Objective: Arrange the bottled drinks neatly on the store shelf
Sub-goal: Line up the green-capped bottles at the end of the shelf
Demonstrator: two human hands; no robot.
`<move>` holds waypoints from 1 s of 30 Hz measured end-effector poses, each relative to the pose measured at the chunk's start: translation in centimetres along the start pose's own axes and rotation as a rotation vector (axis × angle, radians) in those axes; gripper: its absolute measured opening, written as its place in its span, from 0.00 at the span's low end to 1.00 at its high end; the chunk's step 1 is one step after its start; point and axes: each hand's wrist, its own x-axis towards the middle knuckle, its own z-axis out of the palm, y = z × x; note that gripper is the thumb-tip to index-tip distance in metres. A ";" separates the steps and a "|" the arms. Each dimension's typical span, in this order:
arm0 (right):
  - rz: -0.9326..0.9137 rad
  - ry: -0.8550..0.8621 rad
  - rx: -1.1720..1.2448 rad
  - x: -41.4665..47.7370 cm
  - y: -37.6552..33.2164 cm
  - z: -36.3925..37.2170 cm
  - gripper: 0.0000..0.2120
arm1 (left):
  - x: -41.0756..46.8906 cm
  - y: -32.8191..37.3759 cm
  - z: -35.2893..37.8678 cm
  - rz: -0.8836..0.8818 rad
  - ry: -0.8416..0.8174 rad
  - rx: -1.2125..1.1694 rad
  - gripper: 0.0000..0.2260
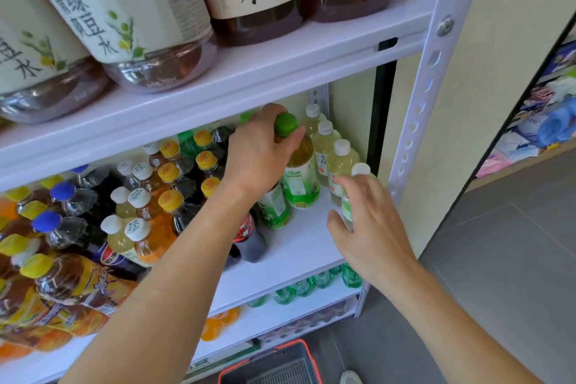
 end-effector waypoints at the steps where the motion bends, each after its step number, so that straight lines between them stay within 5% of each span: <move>1: -0.001 -0.001 -0.042 1.0 -0.1 0.0 0.25 | 0.7 -0.1 0.6 -0.017 0.000 0.019 0.12; 12: 0.131 -0.189 -0.336 7.0 1.7 3.2 0.37 | 7.2 -3.7 7.4 -0.199 -0.157 0.295 0.14; 20: 0.092 -0.121 -0.346 7.0 2.5 4.2 0.38 | 9.5 -5.5 9.8 -0.311 -0.180 0.343 0.07; 24: 0.089 -0.093 -0.319 7.0 2.6 4.3 0.37 | 9.8 -6.2 10.6 -0.410 -0.146 0.297 0.20; 30: 0.017 0.007 -0.290 6.7 2.2 3.9 0.33 | 9.8 -4.2 9.9 -0.391 -0.250 0.343 0.22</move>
